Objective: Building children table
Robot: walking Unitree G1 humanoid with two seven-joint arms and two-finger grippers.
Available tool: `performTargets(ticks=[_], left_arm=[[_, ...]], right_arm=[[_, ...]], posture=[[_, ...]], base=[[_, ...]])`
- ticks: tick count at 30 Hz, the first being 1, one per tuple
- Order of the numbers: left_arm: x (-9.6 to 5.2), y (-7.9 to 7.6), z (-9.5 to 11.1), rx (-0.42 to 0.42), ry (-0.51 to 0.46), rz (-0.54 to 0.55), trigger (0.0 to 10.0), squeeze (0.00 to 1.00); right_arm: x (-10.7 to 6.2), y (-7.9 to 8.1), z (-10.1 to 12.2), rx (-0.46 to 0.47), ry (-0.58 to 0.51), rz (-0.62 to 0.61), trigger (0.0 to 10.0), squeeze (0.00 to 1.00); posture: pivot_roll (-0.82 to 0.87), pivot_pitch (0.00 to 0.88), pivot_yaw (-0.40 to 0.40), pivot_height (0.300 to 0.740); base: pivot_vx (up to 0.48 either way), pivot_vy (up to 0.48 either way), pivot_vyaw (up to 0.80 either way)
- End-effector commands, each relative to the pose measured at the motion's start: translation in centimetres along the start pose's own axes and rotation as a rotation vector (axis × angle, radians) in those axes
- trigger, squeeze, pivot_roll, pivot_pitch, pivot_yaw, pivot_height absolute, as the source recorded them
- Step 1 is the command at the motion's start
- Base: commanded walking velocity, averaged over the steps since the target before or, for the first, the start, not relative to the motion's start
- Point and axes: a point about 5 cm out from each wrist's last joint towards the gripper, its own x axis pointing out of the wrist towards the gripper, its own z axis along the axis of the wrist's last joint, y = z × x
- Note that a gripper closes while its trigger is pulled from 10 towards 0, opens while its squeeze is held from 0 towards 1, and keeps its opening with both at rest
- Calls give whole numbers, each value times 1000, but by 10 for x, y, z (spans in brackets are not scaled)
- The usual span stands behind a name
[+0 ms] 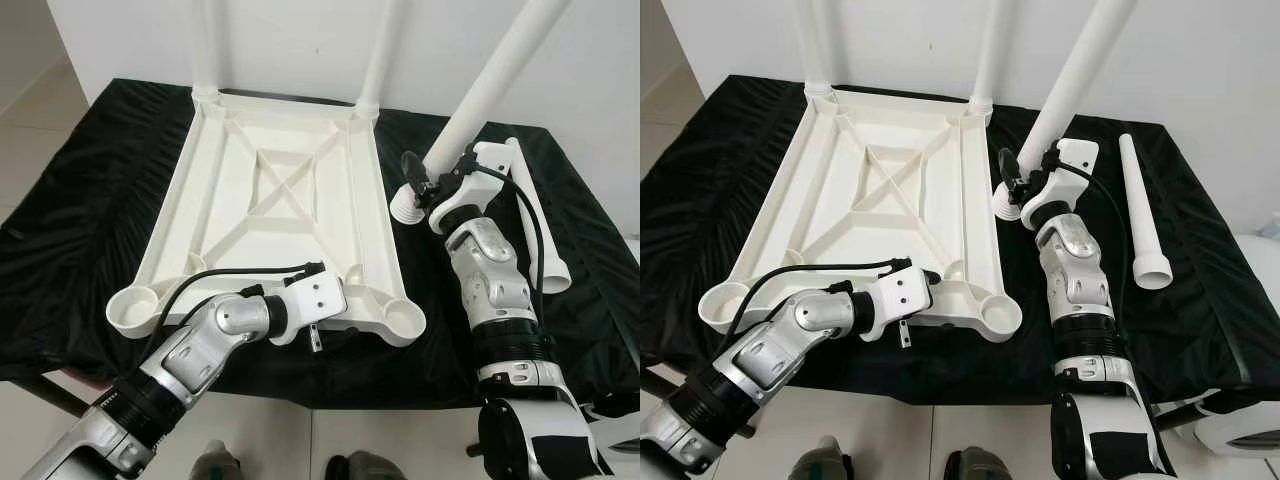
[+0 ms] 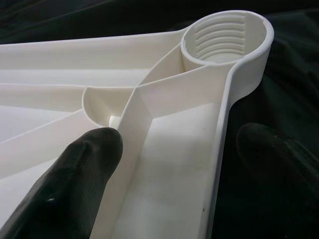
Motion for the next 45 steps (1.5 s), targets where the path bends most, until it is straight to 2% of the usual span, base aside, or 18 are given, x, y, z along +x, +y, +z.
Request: performTargets(ticks=[1, 2, 3, 4, 6, 7, 8, 9, 11, 13, 16, 17, 25, 27, 30, 35, 39, 45], left_arm=[[3, -5, -15, -32, 77, -27, 6157, 0], [3, -6, -17, -34, 80, -40, 3216, 0], [3, -6, -17, -34, 80, -40, 3216, 0], [3, -8, -19, -48, 81, -65, 0, 0], [3, -9, -20, -45, 85, -74, 0, 0], [3, -8, -22, -44, 93, -73, 627, 0], [3, -8, -22, -44, 93, -73, 627, 0], [5, -5, -27, -32, 116, -58, 3529, 0], [5, -4, -29, -26, 124, -52, 3529, 0], [5, -1, -30, -24, 130, -45, 4902, 0], [5, 0, -30, -25, 131, -43, 4902, 0], [4, 2, -31, -23, 135, -42, 10000, 0], [2, 13, -38, -14, 181, -28, 10000, 0], [-1, 21, -39, -6, 188, -14, 10000, 0], [-2, 25, -40, -3, 191, -5, 10000, 0], [-8, 43, -46, -23, 213, 78, 10000, 0], [-12, 49, -48, -37, 216, 107, 10000, 0], [-18, 41, -41, -44, 160, 44, 10000, 0]], right_arm=[[0, -3, 5, -18, -24, -11, 10000, 0], [-1, -3, 5, -19, -25, -12, 10000, 0], [-1, -3, 5, -19, -25, -12, 10000, 0], [-2, -4, 5, -22, -27, -16, 10000, 0], [-2, -4, 5, -24, -28, -18, 10000, 0], [-2, -5, 5, -25, -29, -19, 10000, 0], [-2, -5, 5, -25, -29, -19, 10000, 0], [-3, -5, 6, -26, -31, -22, 10000, 0], [-3, -5, 6, -26, -31, -23, 10000, 0], [-3, -5, 6, -26, -32, -24, 10000, 0], [-3, -5, 6, -26, -32, -25, 10000, 0], [-3, -5, 6, -26, -33, -27, 10000, 0], [-5, -6, 6, -26, -32, -35, 10000, 0], [-6, -7, 5, -26, -29, -37, 10000, 0], [-8, -7, 4, -26, -26, -34, 10000, 0], [-13, -6, -1, -30, -6, -29, 10000, 0], [-15, -6, -2, -30, -4, -30, 10000, 0], [-19, -8, -3, -42, 5, -27, 10000, 0]], posture=[[35, 5, -43, 740], [32, 4, -40, 740], [32, 4, -40, 740], [29, 3, -36, 740], [28, 1, -35, 740], [27, 2, -33, 740], [27, 2, -33, 740], [24, 2, -31, 740], [24, 2, -31, 740], [24, 3, -31, 740], [23, 5, -29, 740], [23, 9, -29, 740], [15, 20, -26, 740], [9, 28, -25, 740], [9, 30, -26, 740], [-2, 39, -21, 740], [-5, 42, -20, 740], [-3, 44, -19, 740]], base=[[0, 0, 0], [0, 0, 0], [0, 0, 0], [0, 0, 0], [0, 0, 0], [0, 0, 0], [0, 0, 0], [0, 0, 0], [0, 0, 0], [0, 0, 0], [0, 0, 0], [0, 0, 0], [0, 0, 0], [0, 0, 0], [0, 0, 0], [0, 0, 0], [0, 0, 0], [0, 0, 0]])
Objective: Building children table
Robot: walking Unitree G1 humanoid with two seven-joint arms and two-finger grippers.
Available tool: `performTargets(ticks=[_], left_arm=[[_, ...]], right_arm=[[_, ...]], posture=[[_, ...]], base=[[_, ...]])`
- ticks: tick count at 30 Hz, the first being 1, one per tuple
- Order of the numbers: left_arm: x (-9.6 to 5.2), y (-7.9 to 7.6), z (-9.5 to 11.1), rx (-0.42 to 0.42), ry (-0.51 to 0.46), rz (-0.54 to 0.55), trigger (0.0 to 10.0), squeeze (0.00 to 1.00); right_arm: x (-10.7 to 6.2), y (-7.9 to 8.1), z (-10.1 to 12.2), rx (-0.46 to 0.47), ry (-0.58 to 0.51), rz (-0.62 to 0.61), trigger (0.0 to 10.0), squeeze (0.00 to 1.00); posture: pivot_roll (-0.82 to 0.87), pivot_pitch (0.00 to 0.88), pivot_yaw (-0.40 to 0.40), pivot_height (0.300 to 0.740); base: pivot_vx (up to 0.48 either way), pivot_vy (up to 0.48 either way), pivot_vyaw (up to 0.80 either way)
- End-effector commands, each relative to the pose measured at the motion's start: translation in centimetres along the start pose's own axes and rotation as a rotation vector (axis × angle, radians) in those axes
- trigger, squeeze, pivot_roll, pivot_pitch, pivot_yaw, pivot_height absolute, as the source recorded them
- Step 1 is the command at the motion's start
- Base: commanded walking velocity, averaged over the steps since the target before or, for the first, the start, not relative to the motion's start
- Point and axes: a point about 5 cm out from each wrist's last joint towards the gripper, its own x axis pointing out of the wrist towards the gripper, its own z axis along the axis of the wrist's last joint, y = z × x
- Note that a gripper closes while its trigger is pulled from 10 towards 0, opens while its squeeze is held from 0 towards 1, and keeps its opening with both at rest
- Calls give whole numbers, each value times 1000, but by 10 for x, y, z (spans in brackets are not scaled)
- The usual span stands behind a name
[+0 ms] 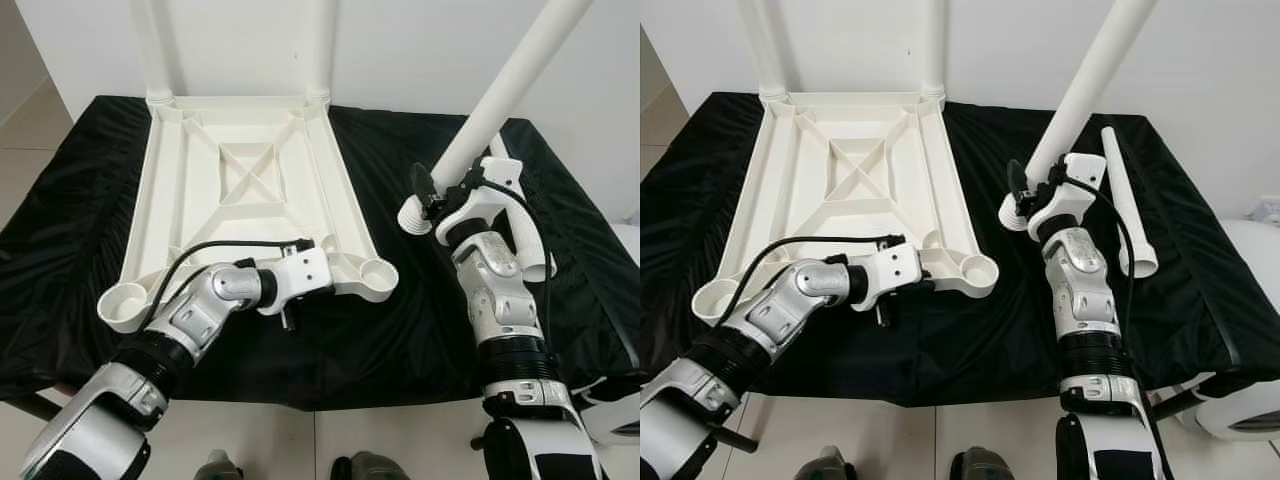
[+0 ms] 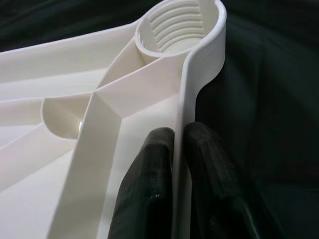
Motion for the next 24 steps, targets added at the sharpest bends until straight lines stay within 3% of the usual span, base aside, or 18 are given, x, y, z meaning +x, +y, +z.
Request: performTargets(ticks=[1, 12, 20, 21, 22, 23, 24], left_arm=[[-10, -2, -18, -66, 62, 11, 10000, 0], [-11, -8, -22, -74, 63, -2, 10000, 0], [-11, -11, -23, -73, 81, -36, 10000, 0], [-10, -12, -23, -76, 91, -43, 10000, 953], [-9, -11, -22, -67, 100, -42, 10000, 1000], [-8, -11, -21, -64, 104, -42, 10000, 631], [-8, -11, -21, -64, 104, -42, 10000, 631]], right_arm=[[-2, -2, 1, -13, 4, 4, 10000, 0], [-12, -18, -7, -52, 46, 2, 10000, 0], [-13, -19, -7, -71, 51, 2, 10000, 0], [-13, -19, -6, -73, 49, 4, 10000, 0], [-14, -18, -6, -77, 47, 7, 10000, 0], [-14, -18, -6, -79, 46, 9, 10000, 0], [-14, -18, -6, -79, 46, 9, 10000, 0]], posture=[[-1, 43, -20, 740], [7, 40, -32, 740], [0, 33, -28, 740], [-1, 30, -28, 740], [-1, 29, -26, 740], [-2, 27, -25, 740], [-2, 27, -25, 740]], base=[[0, 0, 0], [0, 0, 0], [0, 0, 0], [0, 0, 0], [0, 0, 0], [0, 0, 0], [0, 0, 0]])
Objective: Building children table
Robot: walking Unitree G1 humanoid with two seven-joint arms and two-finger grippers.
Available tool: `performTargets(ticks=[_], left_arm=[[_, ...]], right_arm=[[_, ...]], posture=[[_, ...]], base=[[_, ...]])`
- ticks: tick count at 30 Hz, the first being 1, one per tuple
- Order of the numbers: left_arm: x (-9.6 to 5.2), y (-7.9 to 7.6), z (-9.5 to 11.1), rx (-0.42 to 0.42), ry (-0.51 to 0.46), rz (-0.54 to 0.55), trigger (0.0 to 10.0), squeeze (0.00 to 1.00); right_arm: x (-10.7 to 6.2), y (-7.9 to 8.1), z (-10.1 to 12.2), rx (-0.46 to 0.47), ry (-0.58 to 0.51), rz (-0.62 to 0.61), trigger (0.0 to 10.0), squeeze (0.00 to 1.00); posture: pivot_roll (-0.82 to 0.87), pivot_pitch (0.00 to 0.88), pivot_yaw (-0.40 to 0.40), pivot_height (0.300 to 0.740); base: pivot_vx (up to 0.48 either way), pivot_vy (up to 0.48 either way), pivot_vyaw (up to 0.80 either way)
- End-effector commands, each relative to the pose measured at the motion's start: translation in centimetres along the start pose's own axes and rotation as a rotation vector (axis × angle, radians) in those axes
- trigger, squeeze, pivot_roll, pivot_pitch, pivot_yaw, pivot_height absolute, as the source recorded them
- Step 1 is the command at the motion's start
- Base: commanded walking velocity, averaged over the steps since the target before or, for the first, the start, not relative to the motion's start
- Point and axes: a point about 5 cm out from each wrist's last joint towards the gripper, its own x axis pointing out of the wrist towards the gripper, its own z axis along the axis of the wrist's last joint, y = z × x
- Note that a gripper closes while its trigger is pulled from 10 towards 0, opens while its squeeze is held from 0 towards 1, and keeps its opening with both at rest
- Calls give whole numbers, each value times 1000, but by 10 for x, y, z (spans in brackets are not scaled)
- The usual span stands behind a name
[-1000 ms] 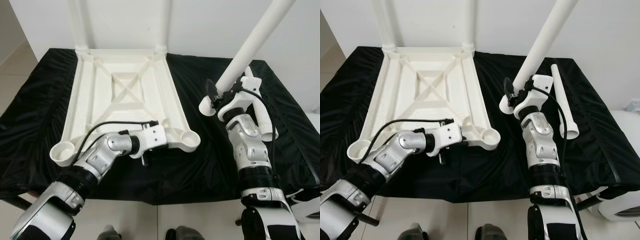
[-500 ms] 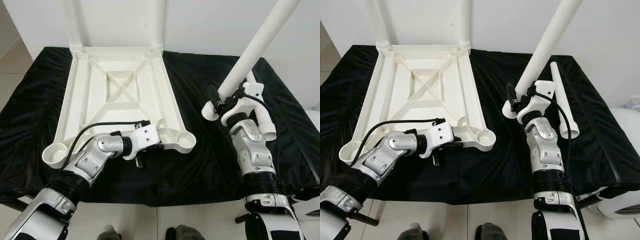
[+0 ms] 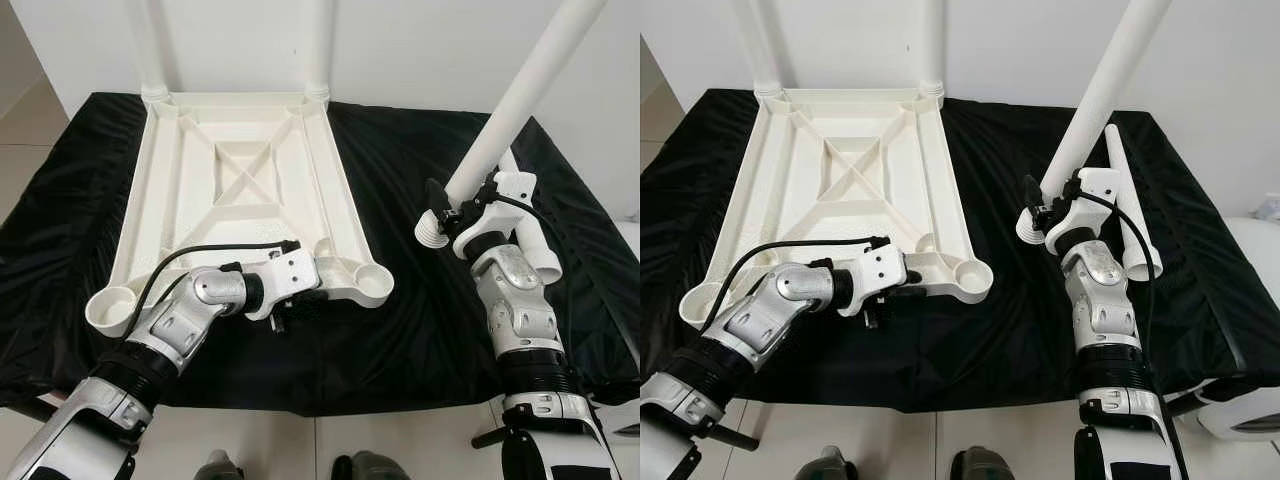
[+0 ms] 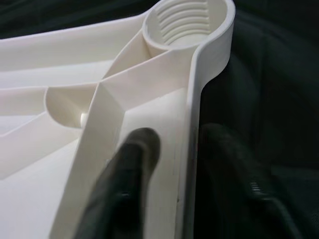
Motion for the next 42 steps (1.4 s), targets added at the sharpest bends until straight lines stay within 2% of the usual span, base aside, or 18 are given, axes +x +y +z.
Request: performTargets(ticks=[1, 16, 19, 24, 25, 26, 27, 29, 30, 31, 40, 41, 42], left_arm=[[0, -8, -20, -51, 98, -27, 10000, 0], [12, -15, -13, -63, 74, -89, 10000, 0], [18, -16, -9, -65, 64, -94, 10000, 0], [21, -18, -7, -64, 51, -104, 10000, 0], [21, -19, -6, -63, 46, -109, 7137, 0], [22, -19, -6, -62, 43, -112, 7137, 0], [22, -19, -6, -63, 37, -117, 4902, 0], [22, -20, -5, -64, 33, -120, 4902, 0], [23, -21, -5, -70, 30, -127, 235, 0], [23, -23, -5, -65, 26, -141, 0, 0], [24, -29, -9, -63, 40, -162, 0, 0], [24, -28, -10, -69, 43, -152, 2588, 0], [24, -28, -10, -69, 43, -152, 2588, 0]], right_arm=[[-1, -1, 3, -16, -11, 6, 10000, 0], [-2, 2, 3, -20, -15, 13, 10000, 0], [-5, 6, 1, -26, -11, 46, 10000, 0], [-7, 10, -2, -27, 1, 68, 10000, 0], [-8, 11, -3, -29, 4, 72, 10000, 0], [-8, 11, -3, -31, 6, 75, 10000, 0], [-8, 11, -3, -32, 7, 76, 10000, 0], [-8, 12, -3, -32, 8, 76, 10000, 0], [-8, 12, -3, -33, 8, 77, 10000, 0], [-8, 12, -4, -33, 9, 76, 10000, 0], [-12, 14, -1, -13, -3, 85, 10000, 0], [-12, 16, 0, -1, -9, 96, 10000, 0], [-12, 16, 0, -1, -9, 96, 10000, 0]], posture=[[-2, 27, -25, 740], [-12, 23, -14, 740], [-17, 26, -12, 740], [-17, 31, -13, 740], [-17, 33, -14, 740], [-17, 33, -14, 740], [-18, 35, -13, 740], [-18, 35, -13, 740], [-17, 35, -13, 740], [-18, 37, -11, 740], [-19, 43, -9, 740], [-19, 44, -11, 740], [-19, 44, -11, 740]], base=[[0, 0, 0], [0, 0, 0], [0, 0, 0], [0, 0, 0], [0, 0, 0], [0, 0, 0], [0, 0, 0], [0, 0, 0], [0, 0, 0], [0, 0, 0], [0, 0, 0], [0, 0, 0], [0, 0, 0]])
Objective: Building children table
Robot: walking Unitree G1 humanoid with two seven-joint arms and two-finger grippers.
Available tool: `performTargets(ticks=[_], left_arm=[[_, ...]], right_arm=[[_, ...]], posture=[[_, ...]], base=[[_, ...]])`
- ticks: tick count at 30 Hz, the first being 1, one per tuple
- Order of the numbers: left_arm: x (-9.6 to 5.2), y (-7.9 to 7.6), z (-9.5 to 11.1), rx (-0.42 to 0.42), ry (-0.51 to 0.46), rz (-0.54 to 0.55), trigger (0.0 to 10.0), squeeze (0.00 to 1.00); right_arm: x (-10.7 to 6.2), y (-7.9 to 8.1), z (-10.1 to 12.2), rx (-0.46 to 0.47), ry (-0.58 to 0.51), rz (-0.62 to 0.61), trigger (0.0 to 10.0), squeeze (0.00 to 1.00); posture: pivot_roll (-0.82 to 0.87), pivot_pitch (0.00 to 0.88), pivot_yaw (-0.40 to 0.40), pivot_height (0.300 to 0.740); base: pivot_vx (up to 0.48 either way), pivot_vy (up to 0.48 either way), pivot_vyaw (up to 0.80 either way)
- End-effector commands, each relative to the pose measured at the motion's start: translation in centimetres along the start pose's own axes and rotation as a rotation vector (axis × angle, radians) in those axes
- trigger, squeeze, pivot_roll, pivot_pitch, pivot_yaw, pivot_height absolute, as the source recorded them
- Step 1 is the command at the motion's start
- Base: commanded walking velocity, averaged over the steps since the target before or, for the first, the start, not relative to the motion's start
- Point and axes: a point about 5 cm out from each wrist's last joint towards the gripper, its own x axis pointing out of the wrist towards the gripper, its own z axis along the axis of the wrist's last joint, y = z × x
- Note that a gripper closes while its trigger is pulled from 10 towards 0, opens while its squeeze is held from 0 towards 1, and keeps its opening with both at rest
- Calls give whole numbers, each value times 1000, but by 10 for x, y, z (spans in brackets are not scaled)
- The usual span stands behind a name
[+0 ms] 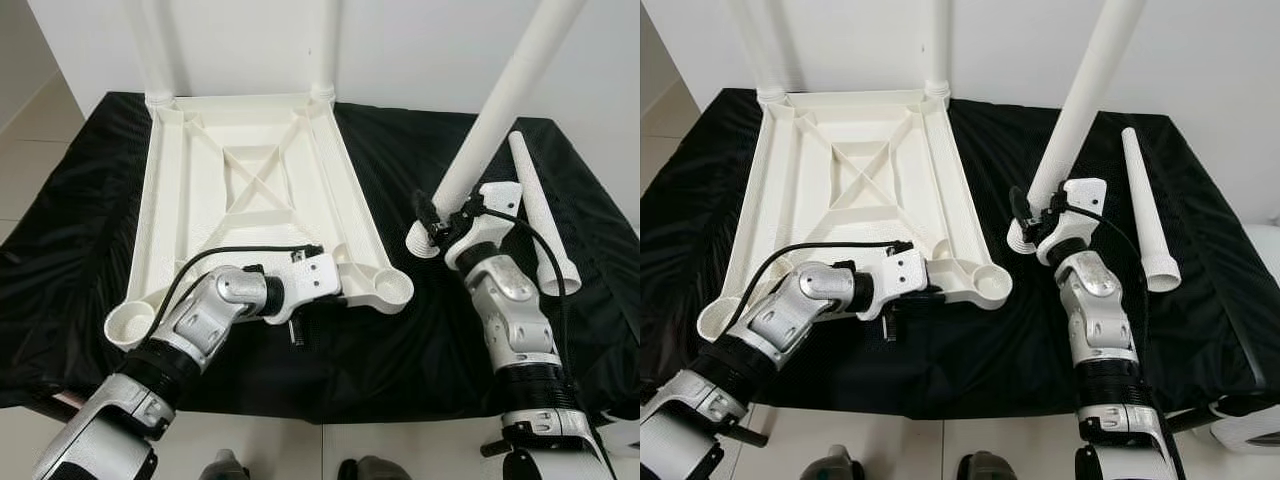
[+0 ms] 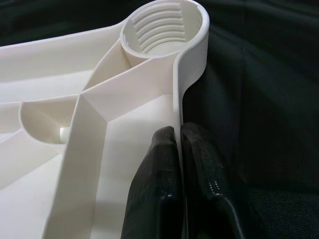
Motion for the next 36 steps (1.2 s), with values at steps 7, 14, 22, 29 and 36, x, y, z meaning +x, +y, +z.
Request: performTargets(ticks=[7, 14, 22, 29, 36], left_arm=[[4, -8, -24, -76, 95, 18, 10000, 0], [2, -7, -24, -76, 93, 36, 10000, 0], [0, -6, -25, -75, 93, 47, 10000, 0], [-1, -5, -25, -69, 96, 51, 10000, 0], [0, -4, -25, -66, 98, 56, 10000, 0]], right_arm=[[-5, 22, 4, 46, 6, 103, 10000, 0], [-9, 36, 1, 33, 55, 158, 10000, 0], [-16, 46, -1, 33, 115, 214, 10000, 0], [-23, 52, 4, 37, 125, 239, 10000, 0], [-35, 54, 5, 24, 133, 257, 10000, 0]], posture=[[-5, 52, -35, 740], [4, 56, -47, 740], [6, 48, -56, 740], [-1, 39, -58, 740], [-11, 28, -56, 740]], base=[[0, 0, 0], [0, 0, 0], [0, 0, 0], [0, 0, 0], [0, 0, 0]])
